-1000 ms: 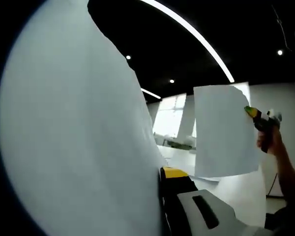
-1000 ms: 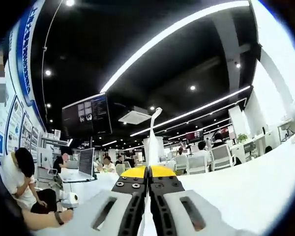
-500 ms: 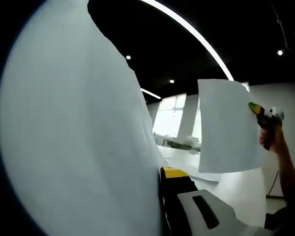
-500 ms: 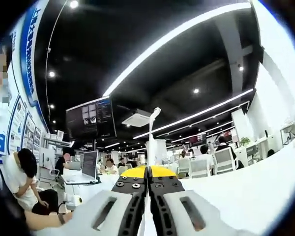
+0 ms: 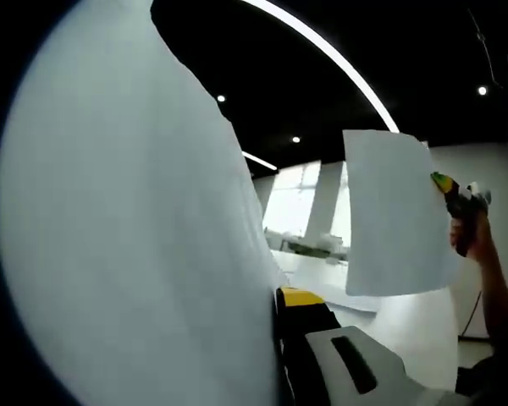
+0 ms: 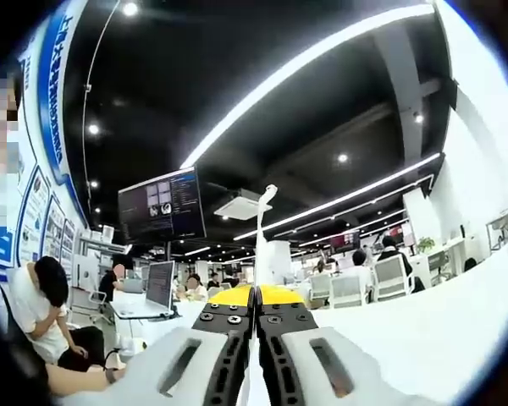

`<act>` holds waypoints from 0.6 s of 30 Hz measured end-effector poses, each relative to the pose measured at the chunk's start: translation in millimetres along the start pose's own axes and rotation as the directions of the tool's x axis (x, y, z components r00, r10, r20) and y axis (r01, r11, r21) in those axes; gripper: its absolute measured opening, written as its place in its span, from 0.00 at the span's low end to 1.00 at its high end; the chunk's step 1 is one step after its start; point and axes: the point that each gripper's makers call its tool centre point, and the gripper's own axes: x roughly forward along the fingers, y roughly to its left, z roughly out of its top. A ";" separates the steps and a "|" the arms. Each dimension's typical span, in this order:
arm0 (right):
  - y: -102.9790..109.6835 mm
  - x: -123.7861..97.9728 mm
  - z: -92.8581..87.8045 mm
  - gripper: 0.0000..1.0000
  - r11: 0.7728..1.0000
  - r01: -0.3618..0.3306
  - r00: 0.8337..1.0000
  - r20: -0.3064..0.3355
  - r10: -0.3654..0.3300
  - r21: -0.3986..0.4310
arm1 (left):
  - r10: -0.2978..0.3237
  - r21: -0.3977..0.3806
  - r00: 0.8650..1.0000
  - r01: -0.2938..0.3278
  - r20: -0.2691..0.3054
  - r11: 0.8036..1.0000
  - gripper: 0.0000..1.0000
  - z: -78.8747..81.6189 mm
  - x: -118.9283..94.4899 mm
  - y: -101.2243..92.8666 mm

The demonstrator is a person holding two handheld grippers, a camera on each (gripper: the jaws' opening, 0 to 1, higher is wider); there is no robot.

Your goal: Organize the stack of printing papers by aligning and flattening the scattered papers on the table

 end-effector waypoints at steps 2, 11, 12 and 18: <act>1.5 0.1 1.1 0.00 1.000 -0.003 1.000 0.000 0.003 0.000 | 0.000 0.000 1.000 0.000 0.000 1.000 0.08 -0.1 0.0 0.0; 11.1 -0.6 6.3 0.00 1.000 -0.022 1.000 0.003 0.022 -0.011 | -0.001 -0.001 1.000 0.001 0.001 1.000 0.08 -0.1 -0.4 -0.7; 12.4 -0.7 6.3 0.00 1.000 -0.024 1.000 0.004 0.024 -0.012 | -0.001 -0.001 1.000 0.001 0.000 1.000 0.08 -0.1 -0.3 -0.5; 22.6 -1.6 4.2 0.00 0.999 -0.043 0.999 -0.003 0.043 -0.016 | 0.000 -0.001 1.000 0.000 0.000 1.000 0.08 -0.2 -0.2 0.7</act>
